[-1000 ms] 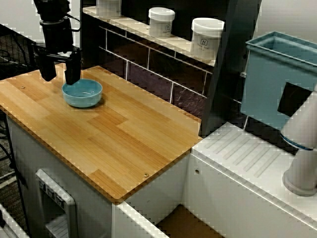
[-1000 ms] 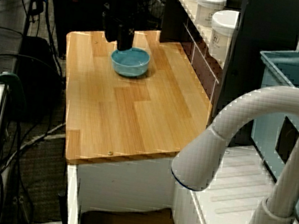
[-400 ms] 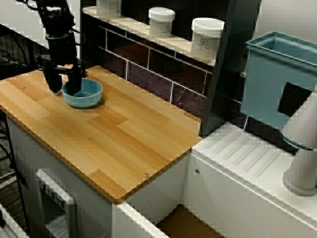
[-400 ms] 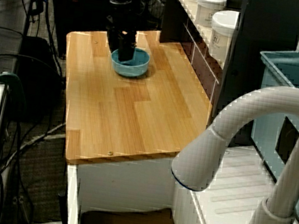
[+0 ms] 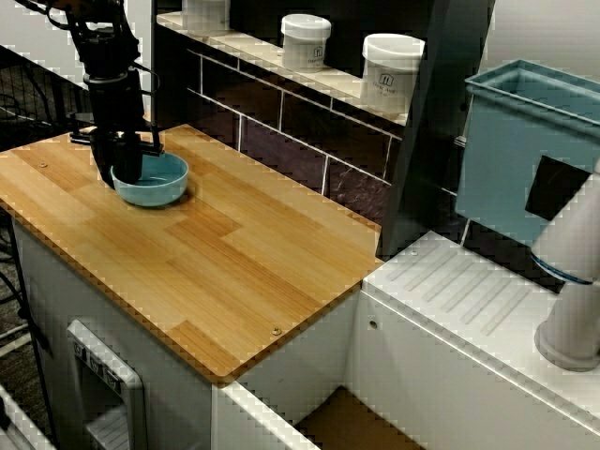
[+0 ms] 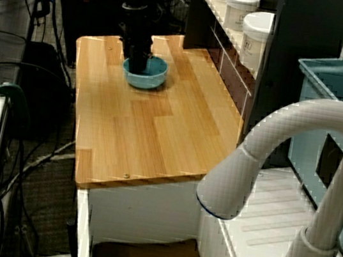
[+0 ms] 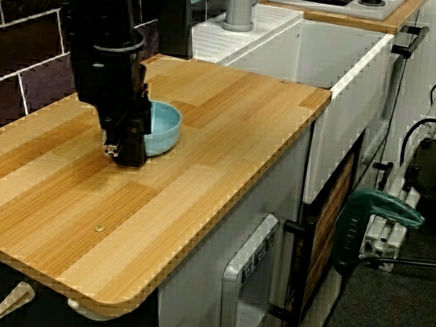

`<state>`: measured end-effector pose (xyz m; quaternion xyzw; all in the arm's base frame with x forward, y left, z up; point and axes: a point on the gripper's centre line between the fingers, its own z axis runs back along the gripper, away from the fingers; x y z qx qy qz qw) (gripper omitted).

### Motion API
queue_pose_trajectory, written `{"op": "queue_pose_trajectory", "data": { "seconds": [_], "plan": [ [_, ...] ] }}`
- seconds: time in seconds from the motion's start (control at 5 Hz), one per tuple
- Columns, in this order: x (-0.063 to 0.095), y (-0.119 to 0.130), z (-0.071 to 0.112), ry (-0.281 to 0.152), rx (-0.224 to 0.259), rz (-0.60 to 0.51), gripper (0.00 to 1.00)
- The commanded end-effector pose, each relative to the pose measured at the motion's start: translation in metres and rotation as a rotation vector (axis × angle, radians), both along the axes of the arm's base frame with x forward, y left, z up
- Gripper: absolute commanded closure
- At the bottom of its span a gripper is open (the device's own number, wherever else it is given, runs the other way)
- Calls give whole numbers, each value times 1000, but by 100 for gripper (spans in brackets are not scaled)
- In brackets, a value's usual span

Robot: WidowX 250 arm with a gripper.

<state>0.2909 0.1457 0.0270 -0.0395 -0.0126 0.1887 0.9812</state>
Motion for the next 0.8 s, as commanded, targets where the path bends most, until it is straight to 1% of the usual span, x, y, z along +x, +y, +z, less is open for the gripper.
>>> {"op": "queue_pose_trajectory", "data": {
  "seconds": [0.0,0.2,0.4,0.6],
  "plan": [
    [0,-34,9,-50,30,-67,100],
    [-4,-62,8,-78,25,-115,100],
    [-5,-81,1,-99,30,-135,100],
    [-2,-97,1,-111,39,-152,100]
  ]
}}
